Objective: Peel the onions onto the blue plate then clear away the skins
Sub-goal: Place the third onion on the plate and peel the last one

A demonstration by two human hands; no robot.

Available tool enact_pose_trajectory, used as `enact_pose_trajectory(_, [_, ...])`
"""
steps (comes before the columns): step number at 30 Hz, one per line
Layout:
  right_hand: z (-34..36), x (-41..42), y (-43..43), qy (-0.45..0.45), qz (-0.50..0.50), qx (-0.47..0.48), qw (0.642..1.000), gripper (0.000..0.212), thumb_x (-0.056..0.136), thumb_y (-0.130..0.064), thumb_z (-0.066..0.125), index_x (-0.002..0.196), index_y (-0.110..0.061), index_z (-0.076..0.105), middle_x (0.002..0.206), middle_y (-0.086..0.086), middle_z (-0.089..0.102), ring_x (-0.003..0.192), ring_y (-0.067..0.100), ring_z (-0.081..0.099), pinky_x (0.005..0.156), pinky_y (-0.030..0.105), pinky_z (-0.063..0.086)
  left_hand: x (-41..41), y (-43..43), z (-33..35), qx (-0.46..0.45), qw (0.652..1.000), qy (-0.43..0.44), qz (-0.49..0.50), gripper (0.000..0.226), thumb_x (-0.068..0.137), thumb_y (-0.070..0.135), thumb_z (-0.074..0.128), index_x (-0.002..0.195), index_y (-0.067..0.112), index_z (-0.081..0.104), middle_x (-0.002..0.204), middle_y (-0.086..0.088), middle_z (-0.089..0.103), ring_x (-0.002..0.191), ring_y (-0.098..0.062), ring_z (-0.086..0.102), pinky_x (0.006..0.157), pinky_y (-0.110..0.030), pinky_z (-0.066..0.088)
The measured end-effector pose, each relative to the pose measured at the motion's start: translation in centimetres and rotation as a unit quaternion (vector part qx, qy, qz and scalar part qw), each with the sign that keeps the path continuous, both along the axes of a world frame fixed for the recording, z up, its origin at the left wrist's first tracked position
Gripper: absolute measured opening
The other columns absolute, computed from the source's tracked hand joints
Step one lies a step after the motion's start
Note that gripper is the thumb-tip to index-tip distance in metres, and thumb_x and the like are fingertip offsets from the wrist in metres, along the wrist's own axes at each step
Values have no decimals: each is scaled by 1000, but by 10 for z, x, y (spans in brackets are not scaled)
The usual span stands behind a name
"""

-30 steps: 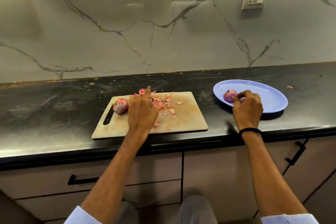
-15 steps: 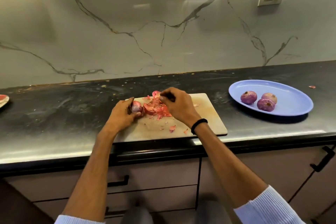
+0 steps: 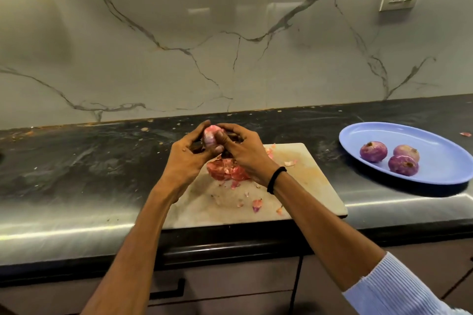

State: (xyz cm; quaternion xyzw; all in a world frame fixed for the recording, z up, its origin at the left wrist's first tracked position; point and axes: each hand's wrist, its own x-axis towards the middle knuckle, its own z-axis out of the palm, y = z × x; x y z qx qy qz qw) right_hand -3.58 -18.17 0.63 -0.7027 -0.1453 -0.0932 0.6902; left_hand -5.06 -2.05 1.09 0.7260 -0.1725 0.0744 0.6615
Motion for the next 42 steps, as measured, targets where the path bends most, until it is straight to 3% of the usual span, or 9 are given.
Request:
enact_pose_trajectory(6, [-5,18,-13,-19,-165,31,986,21,91,-15,70,108,-5,75,93,5,75,81,11,68,73,24,58,14,-16,3,38,999,1,-22,64,66,26,82,127,30,64,113,15,70,107,-3,67,86,-20,55])
enact_pose_trajectory(11, [-3,20,-9,12,-198,0,980,16,98,-19,61,90,-14,74,82,1,72,82,18,69,73,33,60,12,-23,-1,-73,993,61,-67,39,82,4,67,112,29,69,109,4,75,108,-21,69,85,-29,57])
enact_pose_trajectory(17, [14,13,-9,153,-82,354,919,31,104,-15,49,79,-3,63,65,6,55,50,10,45,45,20,42,11,-29,4,-262,945,161,-108,37,94,-3,46,127,5,61,117,-13,71,105,-32,69,88,-40,59])
enact_pose_trajectory(20, [11,12,-21,159,-122,312,929,25,102,-14,54,83,-4,66,59,4,54,45,10,46,43,23,42,12,-27,6,-381,901,185,-97,45,91,12,55,133,-4,53,125,-25,64,104,-37,69,87,-42,59])
enact_pose_trajectory(24, [3,14,-36,52,-219,17,974,17,95,-7,61,102,-15,74,88,-3,71,75,10,64,66,24,55,16,-18,7,-433,878,184,-84,47,93,13,55,136,-4,51,135,-31,55,114,-47,62,90,-43,58])
enact_pose_trajectory(27, [4,12,-33,3,-189,-74,979,37,90,-4,66,123,-20,69,110,-3,69,100,10,64,88,29,57,16,-16,7,-393,902,161,-77,47,92,2,50,138,6,52,133,-23,58,115,-45,62,94,-43,56])
enact_pose_trajectory(35, [0,7,-11,28,17,67,997,38,97,-22,62,133,-10,60,122,11,67,112,22,65,89,33,57,12,-27,-3,-233,970,69,-33,54,82,14,68,133,11,51,131,-12,59,119,-27,63,90,-33,57])
enact_pose_trajectory(39, [0,6,-8,48,54,139,988,40,96,-17,62,135,-9,58,124,12,67,115,24,65,97,39,55,12,-28,-4,-247,964,84,-43,55,89,21,62,142,9,51,130,-10,64,117,-22,65,91,-30,56])
enact_pose_trajectory(42, [0,5,-5,43,58,140,987,40,96,-10,60,136,-6,56,124,15,67,113,25,66,91,32,57,11,-31,-5,-272,960,72,-13,38,94,3,57,132,4,60,115,-6,73,108,-22,69,89,-30,58])
